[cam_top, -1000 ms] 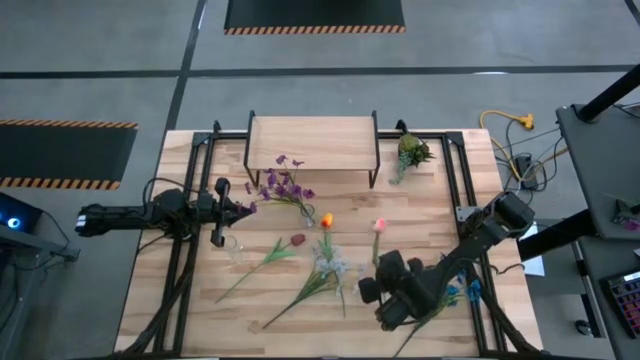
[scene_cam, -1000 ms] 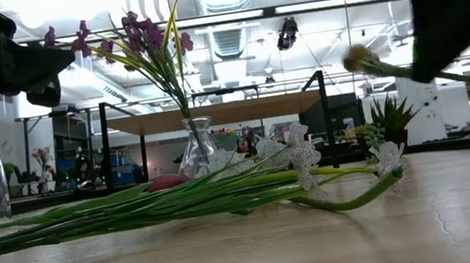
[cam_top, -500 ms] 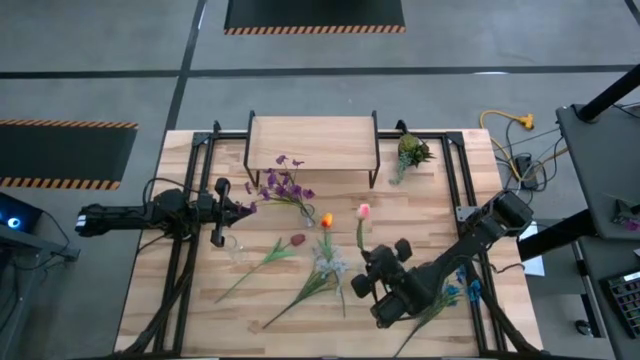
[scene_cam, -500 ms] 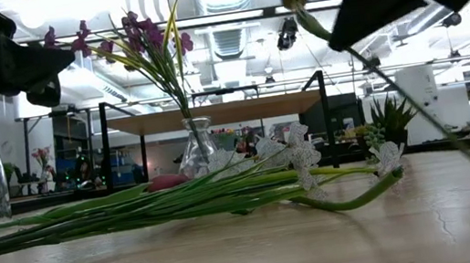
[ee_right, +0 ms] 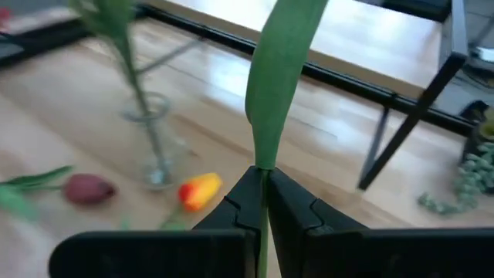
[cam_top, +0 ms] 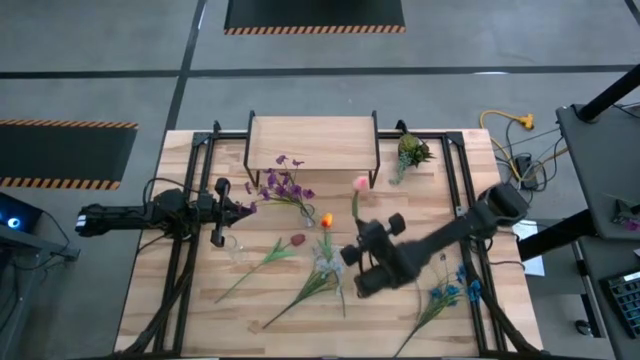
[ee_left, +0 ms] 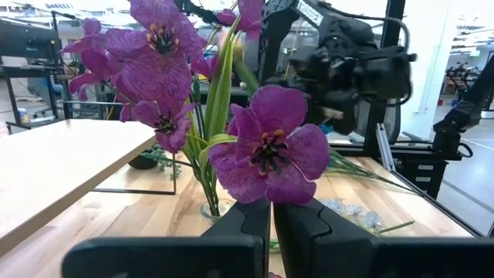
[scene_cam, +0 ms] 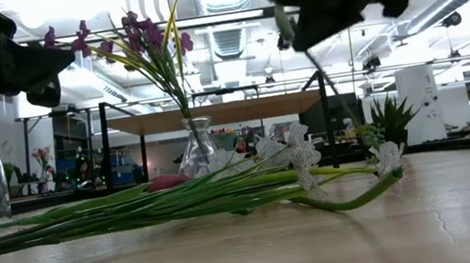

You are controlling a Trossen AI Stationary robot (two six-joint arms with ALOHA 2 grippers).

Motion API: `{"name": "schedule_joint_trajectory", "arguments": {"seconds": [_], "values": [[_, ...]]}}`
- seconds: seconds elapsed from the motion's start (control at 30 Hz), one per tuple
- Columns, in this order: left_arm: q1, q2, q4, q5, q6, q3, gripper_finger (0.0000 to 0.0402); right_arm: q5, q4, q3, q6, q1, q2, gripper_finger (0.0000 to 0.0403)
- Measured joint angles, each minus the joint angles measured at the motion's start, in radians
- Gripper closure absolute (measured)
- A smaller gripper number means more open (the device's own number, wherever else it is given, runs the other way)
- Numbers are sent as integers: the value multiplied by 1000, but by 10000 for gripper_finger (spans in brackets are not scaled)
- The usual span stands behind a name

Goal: Pick and place flowers into a vace then onto a shelf
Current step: Put the pink flower into the right transparent vase

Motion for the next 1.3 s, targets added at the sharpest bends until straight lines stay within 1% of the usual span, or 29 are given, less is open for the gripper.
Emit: {"name": "schedule_joint_trajectory", "arguments": {"seconds": [0.1,0.17,0.27,0.37,0.43,0.5,0.67,0.83,0.97,1.07,1.13,1.23,1.3], "values": [[0,0,0,0,0,0,402,-36,-1,0,-53,-67,-4,394],[0,0,0,0,0,0,402,-84,1,0,-107,-110,-18,394],[0,0,0,0,0,0,402,-199,7,0,-202,-165,-54,394],[0,0,0,0,0,0,402,-327,18,0,-292,-195,-103,394],[0,0,0,0,0,0,402,-376,41,-1,-353,-199,-137,394],[0,0,0,0,0,0,402,-400,71,-2,-420,-195,-170,394],[0,0,0,0,0,0,402,-403,206,-37,-586,-168,-242,394],[0,0,0,0,0,0,402,-388,382,-161,-665,-168,-310,394],[0,0,0,0,0,0,402,-378,558,-317,-700,-171,-375,394],[0,0,0,0,0,0,402,-376,771,-440,-777,-171,-429,394],[0,0,0,0,0,0,402,-377,957,-518,-867,-171,-460,394],[0,0,0,0,0,0,402,-377,1250,-621,-1064,-171,-489,394],[0,0,-4,0,-4,0,402,-377,1447,-678,-1197,-171,-486,394]]}}
